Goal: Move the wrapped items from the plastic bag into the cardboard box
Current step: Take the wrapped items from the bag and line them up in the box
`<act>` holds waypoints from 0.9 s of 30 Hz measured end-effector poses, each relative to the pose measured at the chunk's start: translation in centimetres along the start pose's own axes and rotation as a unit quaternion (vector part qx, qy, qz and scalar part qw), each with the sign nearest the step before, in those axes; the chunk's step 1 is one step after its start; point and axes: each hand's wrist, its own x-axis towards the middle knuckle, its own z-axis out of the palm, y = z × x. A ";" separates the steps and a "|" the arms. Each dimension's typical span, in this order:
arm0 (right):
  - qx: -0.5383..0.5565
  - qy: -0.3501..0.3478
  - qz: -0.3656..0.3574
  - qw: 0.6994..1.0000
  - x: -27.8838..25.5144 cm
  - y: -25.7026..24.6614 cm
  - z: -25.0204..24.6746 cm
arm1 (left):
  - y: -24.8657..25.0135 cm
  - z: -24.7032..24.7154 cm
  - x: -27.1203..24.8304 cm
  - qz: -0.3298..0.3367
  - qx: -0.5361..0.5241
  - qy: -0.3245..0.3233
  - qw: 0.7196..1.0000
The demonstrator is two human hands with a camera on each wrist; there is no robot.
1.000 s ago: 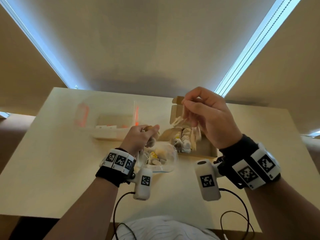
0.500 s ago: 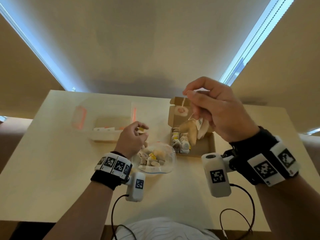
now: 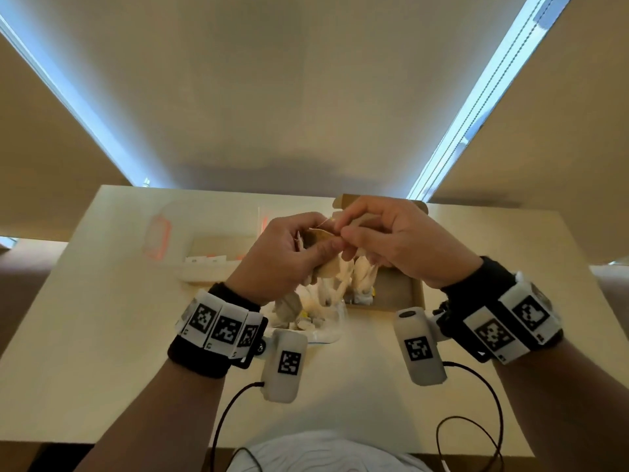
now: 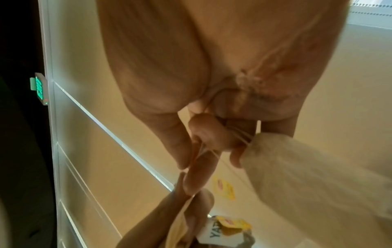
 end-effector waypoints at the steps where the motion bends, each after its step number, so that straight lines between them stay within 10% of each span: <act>1: -0.001 -0.001 0.002 1.000 -0.2 0.2 -0.1 | 0.1 -0.3 -0.1 -0.003 0.014 0.005 1.000; 16: -0.155 0.006 0.009 0.988 -1.9 1.6 0.1 | 0.8 -2.1 -1.0 -0.068 0.267 -0.084 0.958; 27: -0.139 0.025 0.001 0.990 -2.2 1.9 -0.4 | 0.4 -2.8 -1.4 -0.107 0.209 -0.109 0.966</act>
